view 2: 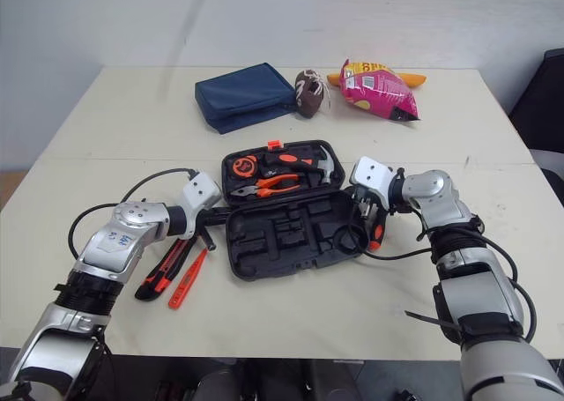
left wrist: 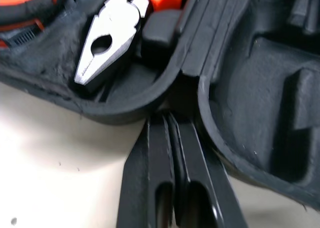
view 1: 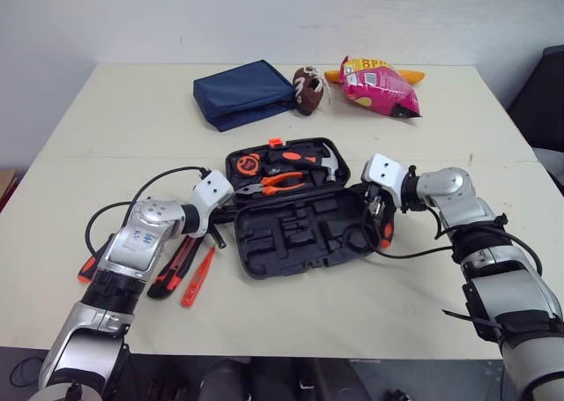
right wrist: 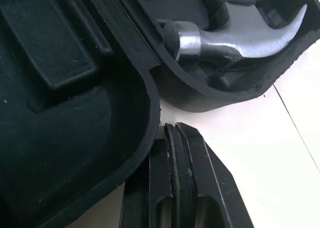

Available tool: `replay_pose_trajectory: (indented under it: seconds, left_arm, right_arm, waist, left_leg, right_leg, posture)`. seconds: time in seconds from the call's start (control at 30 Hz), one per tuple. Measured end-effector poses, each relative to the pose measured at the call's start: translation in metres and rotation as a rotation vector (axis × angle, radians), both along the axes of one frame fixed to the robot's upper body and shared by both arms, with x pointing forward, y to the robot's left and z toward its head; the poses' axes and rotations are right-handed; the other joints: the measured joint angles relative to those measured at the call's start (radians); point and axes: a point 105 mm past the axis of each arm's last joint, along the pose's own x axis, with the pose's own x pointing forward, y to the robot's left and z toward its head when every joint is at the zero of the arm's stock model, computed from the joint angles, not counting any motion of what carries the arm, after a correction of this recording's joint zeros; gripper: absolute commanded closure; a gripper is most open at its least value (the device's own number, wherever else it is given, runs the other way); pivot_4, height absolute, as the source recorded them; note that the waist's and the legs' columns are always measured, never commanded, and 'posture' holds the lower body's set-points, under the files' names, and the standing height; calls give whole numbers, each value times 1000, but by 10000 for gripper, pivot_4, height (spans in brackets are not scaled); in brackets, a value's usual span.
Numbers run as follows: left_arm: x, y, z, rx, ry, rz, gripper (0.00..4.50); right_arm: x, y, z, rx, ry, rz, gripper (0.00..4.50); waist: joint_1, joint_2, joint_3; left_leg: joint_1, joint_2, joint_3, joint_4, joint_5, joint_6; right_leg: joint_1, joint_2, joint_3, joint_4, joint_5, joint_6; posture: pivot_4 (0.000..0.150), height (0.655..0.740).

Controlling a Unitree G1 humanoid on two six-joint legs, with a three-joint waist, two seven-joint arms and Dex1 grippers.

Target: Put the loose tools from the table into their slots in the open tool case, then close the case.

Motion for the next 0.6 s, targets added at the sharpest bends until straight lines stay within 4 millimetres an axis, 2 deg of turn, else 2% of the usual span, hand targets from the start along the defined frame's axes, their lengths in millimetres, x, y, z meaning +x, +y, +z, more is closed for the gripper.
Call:
replay_pose_trajectory:
  seconds: [0.13, 0.27, 0.6]
  left_arm:
    - [-1, 0, 1, 5, -9, -27, 44515]
    - [-6, 5, 0, 21, -15, -52, 44515]
    - [-47, 1, -8, 63, 38, -201, 44515]
  right_arm:
    - [-10, 1, -2, -20, 13, 62, 45000]
    - [-29, 1, -6, -16, 39, 130, 45000]
    - [-71, -2, -15, -25, 134, 188, 45000]
  waist:
    - [0, 0, 0]
    - [-2, 0, 0]
    - [1, 0, 0]
  left_leg:
    - [0, 0, 0, 0, 0, 0]
    - [0, 1, 0, -1, -1, -1]
    - [0, 0, -1, -1, -1, -1]
  right_leg:
    - [0, 0, 0, 0, 0, 0]
    - [-1, 0, 0, 0, -1, 0]
    - [-1, 0, 0, -1, -1, 0]
  posture:
    - [1500, 7400]
    - [1500, 7400]
    - [1500, 7400]
